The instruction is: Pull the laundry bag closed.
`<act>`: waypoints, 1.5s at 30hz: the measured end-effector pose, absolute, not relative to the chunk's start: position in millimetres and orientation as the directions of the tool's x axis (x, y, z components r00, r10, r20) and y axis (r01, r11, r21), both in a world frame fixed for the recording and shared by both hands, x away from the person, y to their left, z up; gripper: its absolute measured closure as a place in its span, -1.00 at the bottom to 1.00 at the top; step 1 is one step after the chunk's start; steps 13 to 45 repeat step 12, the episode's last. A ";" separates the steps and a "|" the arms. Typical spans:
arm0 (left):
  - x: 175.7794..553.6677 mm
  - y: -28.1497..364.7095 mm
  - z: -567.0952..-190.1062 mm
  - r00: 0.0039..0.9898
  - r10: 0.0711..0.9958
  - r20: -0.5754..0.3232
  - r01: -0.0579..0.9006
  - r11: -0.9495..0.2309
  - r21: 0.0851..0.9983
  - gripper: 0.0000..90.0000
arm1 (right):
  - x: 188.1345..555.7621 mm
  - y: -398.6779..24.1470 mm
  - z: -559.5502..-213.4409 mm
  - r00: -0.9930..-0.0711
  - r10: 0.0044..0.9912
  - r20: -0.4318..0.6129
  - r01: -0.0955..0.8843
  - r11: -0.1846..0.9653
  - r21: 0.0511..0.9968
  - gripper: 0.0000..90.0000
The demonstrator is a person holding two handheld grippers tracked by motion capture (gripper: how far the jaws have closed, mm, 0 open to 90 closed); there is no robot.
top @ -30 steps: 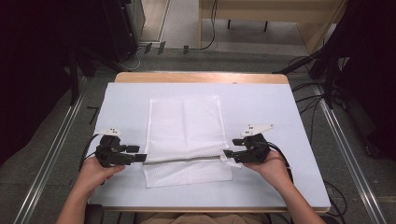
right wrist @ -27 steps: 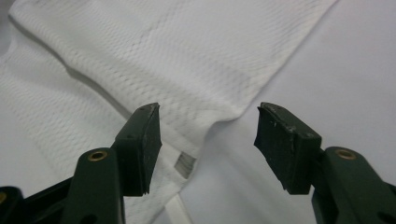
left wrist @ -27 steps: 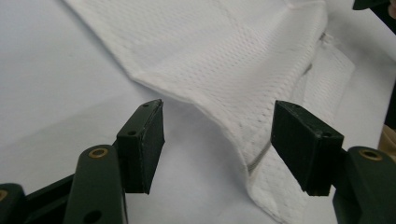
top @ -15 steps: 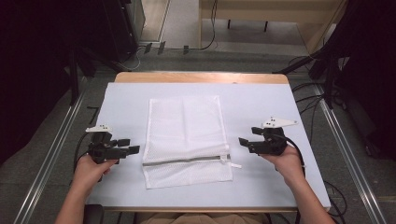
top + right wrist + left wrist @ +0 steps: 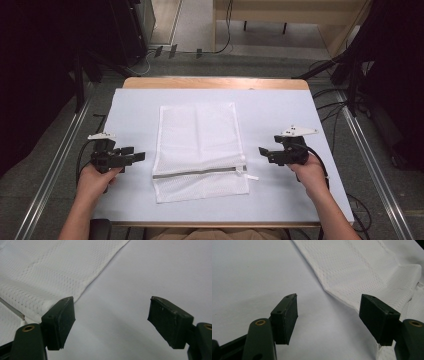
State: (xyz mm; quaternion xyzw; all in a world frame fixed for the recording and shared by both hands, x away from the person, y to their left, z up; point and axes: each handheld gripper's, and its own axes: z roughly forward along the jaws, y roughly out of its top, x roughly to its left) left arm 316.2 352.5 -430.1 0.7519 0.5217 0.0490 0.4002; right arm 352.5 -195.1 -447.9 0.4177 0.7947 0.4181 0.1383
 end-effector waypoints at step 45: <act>316.4 349.0 -433.1 0.439 0.839 -0.321 0.753 -0.148 0.641 -0.35 | 352.9 -194.2 -450.9 -0.626 0.770 0.125 0.557 0.330 0.762 -0.51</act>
